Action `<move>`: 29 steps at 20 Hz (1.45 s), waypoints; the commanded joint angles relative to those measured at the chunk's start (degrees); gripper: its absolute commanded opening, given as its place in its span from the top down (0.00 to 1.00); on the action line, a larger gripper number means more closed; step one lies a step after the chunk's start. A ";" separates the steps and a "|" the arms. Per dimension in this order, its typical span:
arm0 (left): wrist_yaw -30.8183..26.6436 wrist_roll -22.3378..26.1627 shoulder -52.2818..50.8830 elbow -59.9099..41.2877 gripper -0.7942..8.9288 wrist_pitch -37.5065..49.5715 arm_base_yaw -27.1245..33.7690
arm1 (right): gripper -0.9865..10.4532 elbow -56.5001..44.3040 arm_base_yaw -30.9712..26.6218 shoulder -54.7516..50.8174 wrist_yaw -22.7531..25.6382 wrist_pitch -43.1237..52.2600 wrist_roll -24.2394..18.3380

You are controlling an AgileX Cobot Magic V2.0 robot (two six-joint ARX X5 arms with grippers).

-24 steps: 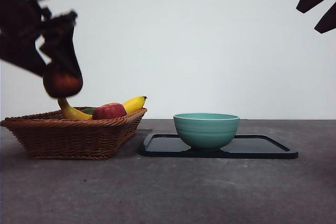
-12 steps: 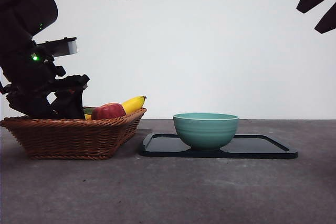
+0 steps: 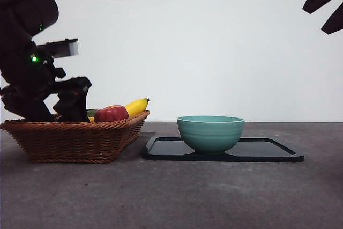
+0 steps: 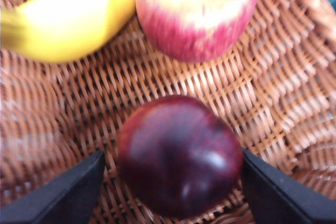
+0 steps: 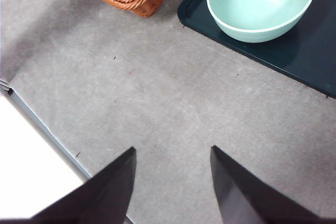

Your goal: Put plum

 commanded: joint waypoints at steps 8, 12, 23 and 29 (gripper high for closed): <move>1.44 -2.03 -16.76 1.46 0.50 -5.68 -2.78 | 0.72 0.39 0.39 0.33 0.17 0.28 0.52; 9.97 -5.01 -26.08 1.46 0.50 -12.13 -4.46 | 0.72 0.39 0.37 0.33 0.20 0.48 0.52; 26.56 -5.35 -40.24 1.46 0.51 -37.33 -5.49 | 0.72 0.39 0.37 0.33 0.20 0.52 0.52; 26.82 -5.38 -40.41 1.46 0.51 -37.38 -5.53 | 0.72 0.39 0.39 0.33 0.17 0.46 0.55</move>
